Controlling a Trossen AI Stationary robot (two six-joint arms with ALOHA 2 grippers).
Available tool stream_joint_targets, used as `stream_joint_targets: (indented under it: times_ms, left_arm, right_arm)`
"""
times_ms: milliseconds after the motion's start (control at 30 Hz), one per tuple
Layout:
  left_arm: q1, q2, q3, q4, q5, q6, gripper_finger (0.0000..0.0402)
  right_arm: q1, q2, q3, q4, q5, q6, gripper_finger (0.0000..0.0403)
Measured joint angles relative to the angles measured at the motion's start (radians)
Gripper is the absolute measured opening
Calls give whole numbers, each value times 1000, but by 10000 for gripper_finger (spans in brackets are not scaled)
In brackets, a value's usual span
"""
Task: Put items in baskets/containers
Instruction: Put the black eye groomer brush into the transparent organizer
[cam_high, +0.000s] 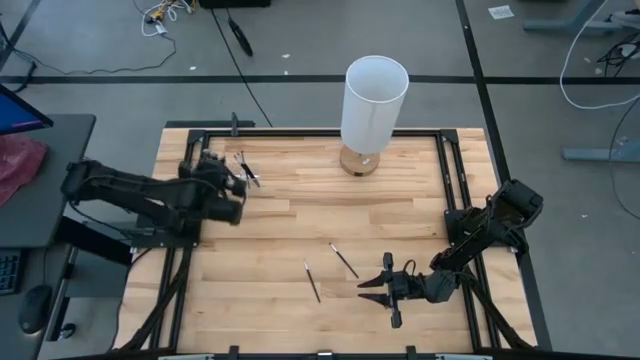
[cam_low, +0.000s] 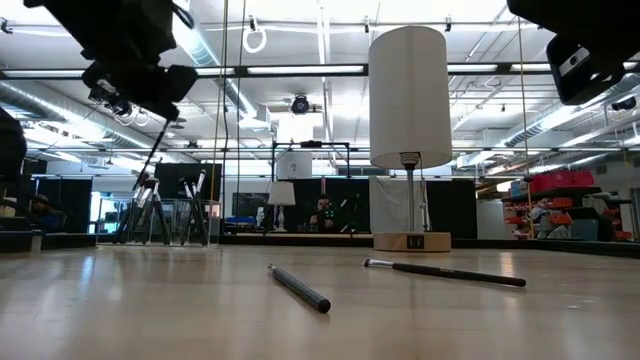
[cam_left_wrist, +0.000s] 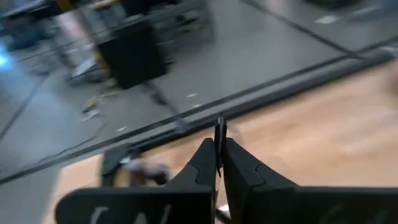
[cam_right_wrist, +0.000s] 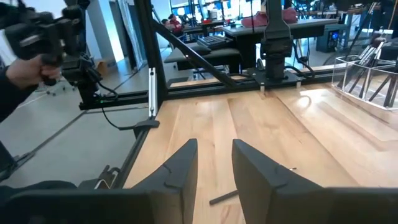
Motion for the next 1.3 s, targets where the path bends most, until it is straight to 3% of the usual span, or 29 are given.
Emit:
stream_joint_targets:
  times_ms: [167, 433, 733, 1033, 1300]
  left_arm:
    - [120, -6, 0, -59, -29, -42, 9]
    - [226, -6, 0, -104, -35, -78, 11]
    - [232, -5, -6, -104, -56, -146, 12]
    - [207, -7, -224, 27, -48, -317, 15]
    - [211, -7, -308, 34, -13, -441, 16]
  right_arm:
    - [0, 0, 0, 0, 0, 0, 100]
    - [0, 0, 1, 0, 0, 0, 100]
    - [1, 0, 1, -1, -3, 0, 100]
    - [7, 0, 1, -4, -3, 0, 100]
    - [6, 1, 1, 1, -3, 0, 100]
